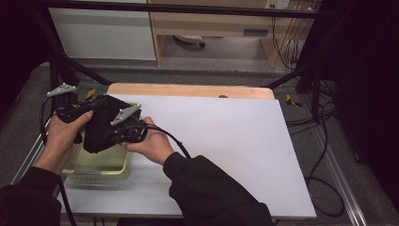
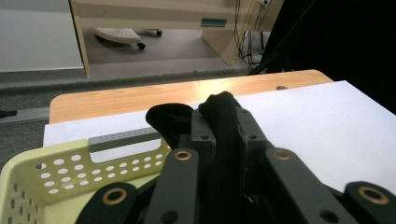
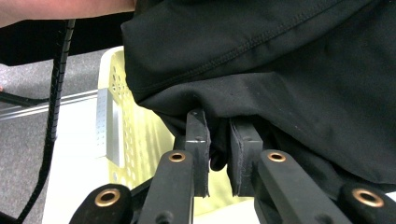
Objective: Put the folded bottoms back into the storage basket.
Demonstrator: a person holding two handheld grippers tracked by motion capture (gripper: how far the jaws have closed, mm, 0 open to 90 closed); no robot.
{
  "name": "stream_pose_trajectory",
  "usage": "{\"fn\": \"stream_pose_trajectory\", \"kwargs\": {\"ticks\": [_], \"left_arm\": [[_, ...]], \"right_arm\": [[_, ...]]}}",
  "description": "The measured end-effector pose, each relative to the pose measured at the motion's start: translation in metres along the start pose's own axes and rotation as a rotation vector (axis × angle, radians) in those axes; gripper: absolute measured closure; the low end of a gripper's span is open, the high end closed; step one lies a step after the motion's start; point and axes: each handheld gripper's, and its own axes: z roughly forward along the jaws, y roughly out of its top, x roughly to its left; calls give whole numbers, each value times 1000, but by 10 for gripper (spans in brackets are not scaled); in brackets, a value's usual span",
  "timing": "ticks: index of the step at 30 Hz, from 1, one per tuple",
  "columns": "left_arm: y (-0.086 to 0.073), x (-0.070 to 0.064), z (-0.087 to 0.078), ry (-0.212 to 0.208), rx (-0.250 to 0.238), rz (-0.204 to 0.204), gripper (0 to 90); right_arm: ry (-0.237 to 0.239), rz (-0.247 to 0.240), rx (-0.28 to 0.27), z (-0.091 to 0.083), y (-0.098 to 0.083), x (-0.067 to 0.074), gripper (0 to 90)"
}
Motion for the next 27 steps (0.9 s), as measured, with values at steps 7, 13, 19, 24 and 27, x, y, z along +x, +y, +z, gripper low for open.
{"fn": "stream_pose_trajectory", "kwargs": {"ticks": [7,13,19,24,27], "left_arm": [[-4,2,-1,4,-1,-8,806],[-8,4,-1,8,1,-13,807],[-8,5,-2,12,0,-16,807],[-9,8,-2,16,4,-14,807],[-9,9,-1,21,10,-10,807]], "right_arm": [[3,1,4,3,-1,2,803],[4,-1,11,5,-2,2,803],[6,1,17,7,-3,3,803],[7,2,18,9,-2,2,803],[5,2,18,10,-3,1,802]]}}
